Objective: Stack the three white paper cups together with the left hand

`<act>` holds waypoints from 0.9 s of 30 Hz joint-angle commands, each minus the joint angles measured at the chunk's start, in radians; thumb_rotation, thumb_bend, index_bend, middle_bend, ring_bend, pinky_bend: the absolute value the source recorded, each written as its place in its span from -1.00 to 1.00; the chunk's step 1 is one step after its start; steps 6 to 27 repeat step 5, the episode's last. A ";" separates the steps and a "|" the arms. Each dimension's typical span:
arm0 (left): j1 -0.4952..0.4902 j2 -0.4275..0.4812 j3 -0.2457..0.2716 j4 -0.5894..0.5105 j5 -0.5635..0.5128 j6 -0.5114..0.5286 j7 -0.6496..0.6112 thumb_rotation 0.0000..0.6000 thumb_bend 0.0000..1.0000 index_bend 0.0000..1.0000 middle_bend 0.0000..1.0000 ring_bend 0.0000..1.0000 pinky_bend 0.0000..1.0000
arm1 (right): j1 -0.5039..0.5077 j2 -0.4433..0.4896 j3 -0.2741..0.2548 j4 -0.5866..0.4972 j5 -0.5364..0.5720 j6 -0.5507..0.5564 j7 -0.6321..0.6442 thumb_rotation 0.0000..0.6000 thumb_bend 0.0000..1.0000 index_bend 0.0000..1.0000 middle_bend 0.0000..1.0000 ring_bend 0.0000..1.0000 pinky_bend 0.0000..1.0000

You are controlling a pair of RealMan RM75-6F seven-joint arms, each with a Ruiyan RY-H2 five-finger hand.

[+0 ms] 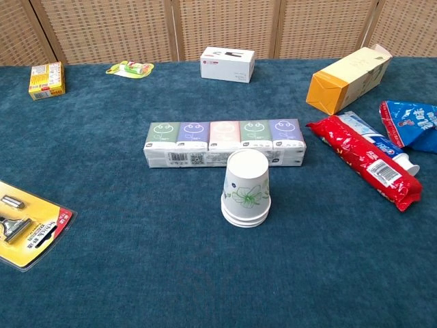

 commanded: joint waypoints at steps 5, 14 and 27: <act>0.019 -0.006 -0.042 0.014 0.015 -0.033 -0.008 1.00 -0.21 -0.97 -1.00 -1.00 -0.82 | -0.002 0.005 0.000 -0.015 0.001 0.006 -0.012 1.00 -0.43 -1.00 -0.91 -1.00 -0.38; 0.019 -0.006 -0.042 0.014 0.015 -0.033 -0.008 1.00 -0.21 -0.97 -1.00 -1.00 -0.82 | -0.002 0.005 0.000 -0.015 0.001 0.006 -0.012 1.00 -0.43 -1.00 -0.91 -1.00 -0.38; 0.019 -0.006 -0.042 0.014 0.015 -0.033 -0.008 1.00 -0.21 -0.97 -1.00 -1.00 -0.82 | -0.002 0.005 0.000 -0.015 0.001 0.006 -0.012 1.00 -0.43 -1.00 -0.91 -1.00 -0.38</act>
